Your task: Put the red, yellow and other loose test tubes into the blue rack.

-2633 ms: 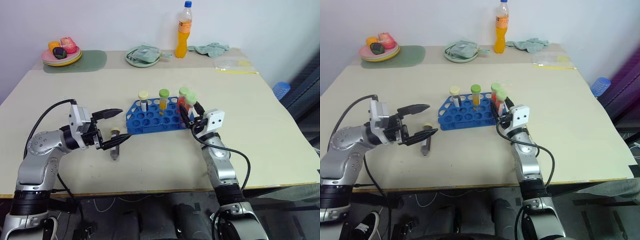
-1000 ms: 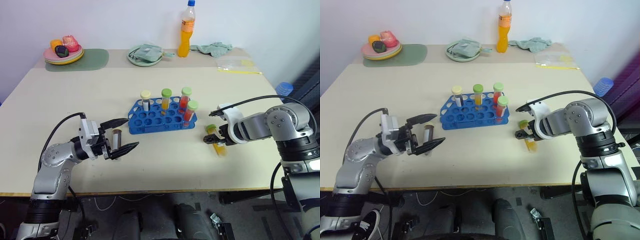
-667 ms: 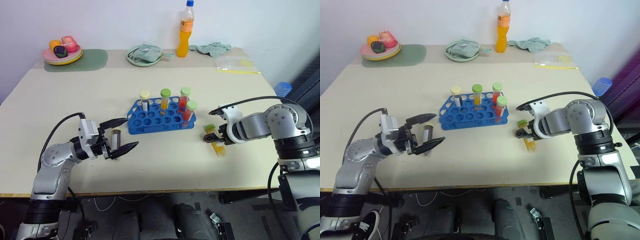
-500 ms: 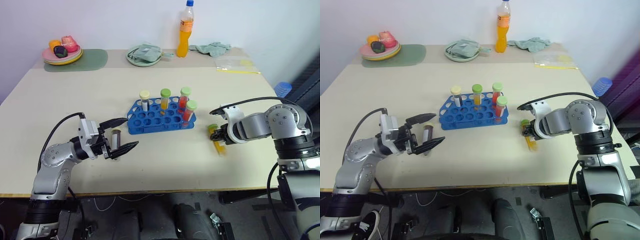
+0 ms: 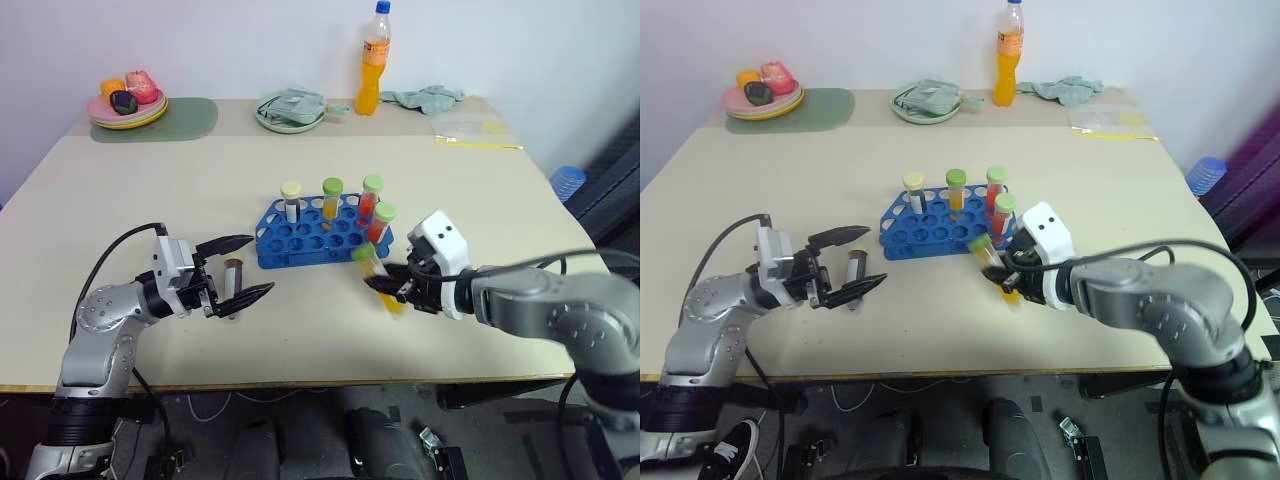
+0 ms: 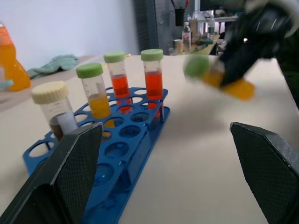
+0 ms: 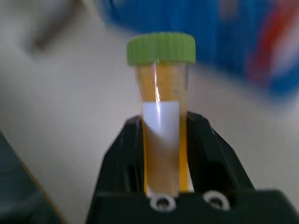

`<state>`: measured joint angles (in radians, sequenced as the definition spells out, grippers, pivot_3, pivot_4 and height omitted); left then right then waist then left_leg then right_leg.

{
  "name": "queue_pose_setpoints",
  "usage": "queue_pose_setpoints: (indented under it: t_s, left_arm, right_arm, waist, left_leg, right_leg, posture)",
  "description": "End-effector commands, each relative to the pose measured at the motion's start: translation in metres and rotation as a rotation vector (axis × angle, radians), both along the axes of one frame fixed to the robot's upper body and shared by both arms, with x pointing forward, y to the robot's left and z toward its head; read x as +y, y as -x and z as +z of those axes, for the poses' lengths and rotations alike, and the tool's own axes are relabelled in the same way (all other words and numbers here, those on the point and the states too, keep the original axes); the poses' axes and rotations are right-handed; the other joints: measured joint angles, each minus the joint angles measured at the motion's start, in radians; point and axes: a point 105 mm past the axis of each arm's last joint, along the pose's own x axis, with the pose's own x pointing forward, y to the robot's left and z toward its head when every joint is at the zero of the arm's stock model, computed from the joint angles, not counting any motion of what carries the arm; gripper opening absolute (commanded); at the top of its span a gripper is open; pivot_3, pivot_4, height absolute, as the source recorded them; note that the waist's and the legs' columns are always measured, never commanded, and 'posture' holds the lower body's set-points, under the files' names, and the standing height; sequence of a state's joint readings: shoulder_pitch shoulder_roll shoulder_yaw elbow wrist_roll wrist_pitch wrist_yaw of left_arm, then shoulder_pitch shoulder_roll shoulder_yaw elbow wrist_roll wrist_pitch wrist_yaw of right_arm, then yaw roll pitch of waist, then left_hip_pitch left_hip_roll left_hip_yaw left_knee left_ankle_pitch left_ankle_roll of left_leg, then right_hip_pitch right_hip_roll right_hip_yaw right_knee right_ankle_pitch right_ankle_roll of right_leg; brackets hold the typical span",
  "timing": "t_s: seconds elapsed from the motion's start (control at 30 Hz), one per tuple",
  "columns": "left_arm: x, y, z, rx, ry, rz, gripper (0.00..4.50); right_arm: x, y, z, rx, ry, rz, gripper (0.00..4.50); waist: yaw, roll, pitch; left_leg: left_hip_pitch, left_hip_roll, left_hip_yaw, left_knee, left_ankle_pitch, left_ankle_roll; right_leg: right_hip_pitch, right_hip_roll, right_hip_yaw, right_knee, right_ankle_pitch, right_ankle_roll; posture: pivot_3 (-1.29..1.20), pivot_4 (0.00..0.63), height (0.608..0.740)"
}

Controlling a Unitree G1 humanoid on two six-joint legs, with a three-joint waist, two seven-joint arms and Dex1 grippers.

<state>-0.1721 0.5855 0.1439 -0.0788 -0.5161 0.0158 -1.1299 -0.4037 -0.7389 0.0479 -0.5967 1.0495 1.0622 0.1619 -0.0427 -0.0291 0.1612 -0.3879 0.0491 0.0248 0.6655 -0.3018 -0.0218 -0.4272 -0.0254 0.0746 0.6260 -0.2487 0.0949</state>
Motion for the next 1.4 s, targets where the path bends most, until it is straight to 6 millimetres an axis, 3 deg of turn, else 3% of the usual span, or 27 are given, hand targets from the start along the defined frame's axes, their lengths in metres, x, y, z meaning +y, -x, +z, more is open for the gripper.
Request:
queue_pose_setpoints:
  t_s: [0.03, 0.27, 0.43, 0.6, 0.77, 0.97, 1.4]
  left_arm:
    - [0.007, -0.002, 0.014, -0.049, 0.016, 0.016, 4.50]
    - [0.017, 0.001, 0.020, -0.030, 0.005, 0.007, 4.50]
    - [0.030, 0.000, 0.022, -0.028, -0.033, 0.027, 4.50]
    - [0.034, 0.001, 0.025, -0.029, -0.039, 0.032, 4.50]
    - [0.036, 0.002, 0.026, -0.026, -0.045, 0.038, 4.50]
    - [0.034, 0.001, 0.030, -0.027, -0.051, 0.037, 4.50]
    - [0.019, -0.003, 0.042, -0.034, -0.054, 0.022, 4.50]
  right_arm:
    - [0.008, -0.012, 0.037, -0.351, -0.207, -0.015, 0.74]
    - [0.060, -0.049, 0.022, -0.633, -0.227, -0.093, 0.74]
    - [0.073, -0.057, 0.004, -0.708, -0.244, -0.117, 0.74]
    - [0.072, -0.068, -0.008, -0.708, -0.269, -0.180, 0.74]
    - [0.055, -0.085, -0.013, -0.670, -0.295, -0.287, 0.74]
    - [0.050, -0.088, -0.017, -0.654, -0.313, -0.313, 0.74]
    - [0.060, -0.082, -0.020, -0.624, -0.345, -0.314, 0.74]
  waist:
    - [-0.002, -0.001, 0.000]
    - [-0.006, 0.000, 0.000]
    - [0.002, -0.001, 0.000]
    - [-0.001, -0.001, 0.000]
    - [-0.002, -0.001, 0.000]
    - [-0.002, -0.001, 0.000]
    - [-0.002, -0.001, 0.000]
  left_leg:
    - [0.000, 0.000, 0.000, 0.000, 0.000, 0.000]
    - [0.003, 0.001, 0.001, 0.000, 0.000, 0.000]
    - [0.002, 0.000, 0.001, -0.001, 0.000, 0.000]
    - [0.002, -0.002, 0.002, 0.000, 0.001, -0.001]
    - [0.003, -0.001, 0.002, 0.000, 0.001, -0.001]
    - [0.003, -0.001, 0.002, 0.000, 0.001, -0.001]
    - [0.003, -0.001, 0.002, 0.000, 0.001, -0.001]
  right_leg:
    - [0.000, 0.000, 0.000, 0.000, 0.000, 0.000]
    - [-0.001, 0.002, 0.001, 0.004, 0.000, 0.000]
    - [-0.001, 0.000, 0.000, 0.004, 0.000, 0.000]
    - [0.000, -0.003, 0.001, 0.003, 0.000, -0.001]
    - [0.000, -0.001, 0.000, 0.005, 0.000, -0.001]
    - [0.000, -0.001, 0.000, 0.005, 0.001, -0.001]
    - [0.000, -0.001, 0.000, 0.006, 0.002, 0.001]
  posture:
    - [0.00, 0.150, 0.740]
    - [0.00, 0.150, 0.740]
    - [0.00, 0.150, 0.740]
    - [0.00, 0.150, 0.740]
    - [0.00, 0.150, 0.740]
    - [0.00, 0.150, 0.740]
    - [0.00, 0.150, 0.740]
